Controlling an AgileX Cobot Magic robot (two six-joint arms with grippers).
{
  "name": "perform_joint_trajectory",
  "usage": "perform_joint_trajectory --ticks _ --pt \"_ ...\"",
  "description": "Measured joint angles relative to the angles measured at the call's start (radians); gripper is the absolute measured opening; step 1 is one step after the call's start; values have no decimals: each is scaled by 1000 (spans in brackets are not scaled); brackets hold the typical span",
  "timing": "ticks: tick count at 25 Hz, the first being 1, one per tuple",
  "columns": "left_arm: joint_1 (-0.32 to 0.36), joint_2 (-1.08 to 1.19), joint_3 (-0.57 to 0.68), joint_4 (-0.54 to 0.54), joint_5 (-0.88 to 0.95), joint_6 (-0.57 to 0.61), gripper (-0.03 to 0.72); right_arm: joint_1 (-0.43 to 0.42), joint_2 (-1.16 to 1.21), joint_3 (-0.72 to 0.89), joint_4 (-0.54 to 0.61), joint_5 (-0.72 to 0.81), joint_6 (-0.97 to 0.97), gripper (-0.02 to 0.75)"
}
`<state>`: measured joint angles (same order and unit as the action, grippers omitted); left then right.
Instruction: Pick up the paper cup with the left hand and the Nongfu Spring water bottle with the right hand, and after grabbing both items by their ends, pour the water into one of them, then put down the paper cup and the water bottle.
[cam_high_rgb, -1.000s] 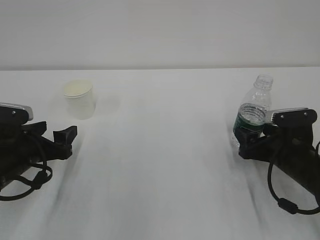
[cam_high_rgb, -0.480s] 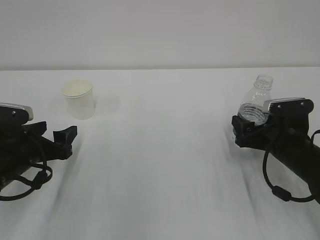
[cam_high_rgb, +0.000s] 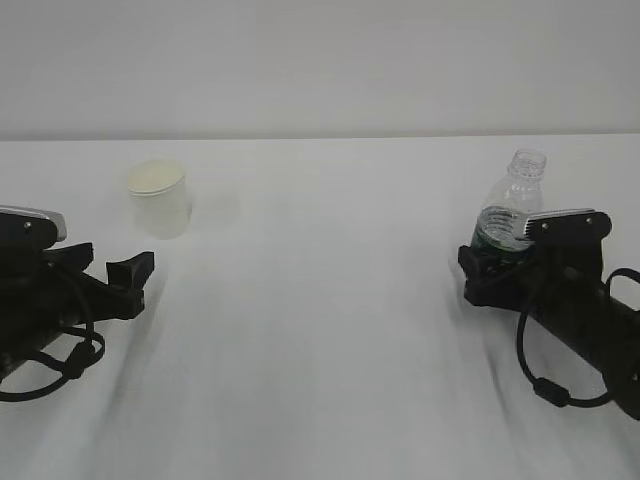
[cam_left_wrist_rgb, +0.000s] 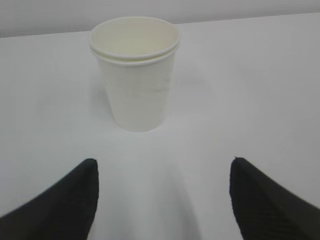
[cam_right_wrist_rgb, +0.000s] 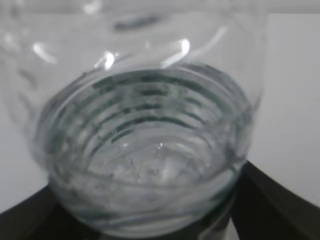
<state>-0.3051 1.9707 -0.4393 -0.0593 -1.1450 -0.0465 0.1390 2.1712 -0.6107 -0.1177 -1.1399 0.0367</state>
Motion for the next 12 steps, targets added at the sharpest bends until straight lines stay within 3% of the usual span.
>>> perform_joint_trajectory --ticks 12 --pt "0 0 0 0 0 0 578 0 24 -43 0 -2 0 588"
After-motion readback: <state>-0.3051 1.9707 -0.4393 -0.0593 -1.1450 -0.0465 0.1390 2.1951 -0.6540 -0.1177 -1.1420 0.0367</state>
